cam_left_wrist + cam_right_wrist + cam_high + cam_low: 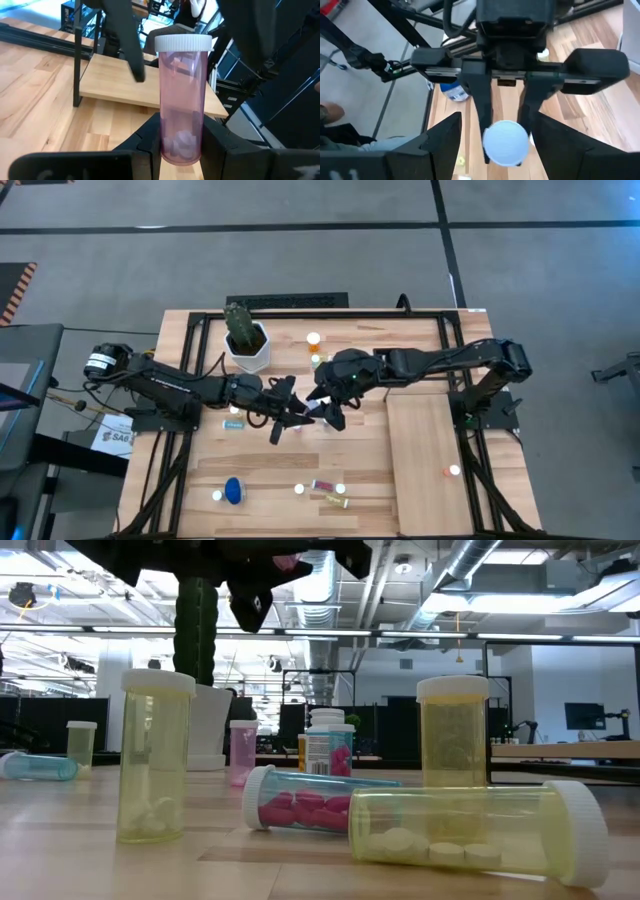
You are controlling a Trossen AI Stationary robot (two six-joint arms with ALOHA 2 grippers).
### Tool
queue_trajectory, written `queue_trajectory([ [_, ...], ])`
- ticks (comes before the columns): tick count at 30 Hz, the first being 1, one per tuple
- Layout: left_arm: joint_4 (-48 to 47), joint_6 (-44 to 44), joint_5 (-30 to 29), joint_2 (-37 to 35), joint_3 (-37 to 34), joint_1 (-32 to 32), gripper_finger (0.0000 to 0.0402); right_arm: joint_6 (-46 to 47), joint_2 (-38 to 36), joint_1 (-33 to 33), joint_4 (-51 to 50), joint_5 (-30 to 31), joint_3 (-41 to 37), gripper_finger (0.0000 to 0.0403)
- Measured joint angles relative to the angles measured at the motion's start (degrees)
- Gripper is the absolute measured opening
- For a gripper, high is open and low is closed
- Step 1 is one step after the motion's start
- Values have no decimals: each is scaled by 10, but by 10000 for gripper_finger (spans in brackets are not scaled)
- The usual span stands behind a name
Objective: Pick and place medicine bottles onto shelf by color
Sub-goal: Put the top pink pill bottle on the shelf
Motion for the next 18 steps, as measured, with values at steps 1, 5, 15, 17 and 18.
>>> queue_trajectory([
  [1, -2, 0, 0, 0, 0, 0, 75, 0, 0, 0, -1, 0, 0, 259],
  [5, -3, 0, 0, 0, 0, 0, 75, 0, 1, 0, -7, 0, 0, 240],
  [15, -3, 0, -3, 0, 0, 0, 75, 3, 1, 0, -21, 2, 0, 141],
  [17, -3, 0, -4, 0, 0, 0, 75, 3, 1, 0, -22, 2, 0, 129],
  [18, -3, 0, -4, 0, 0, 0, 75, 3, 1, 0, -22, 2, 0, 125],
])
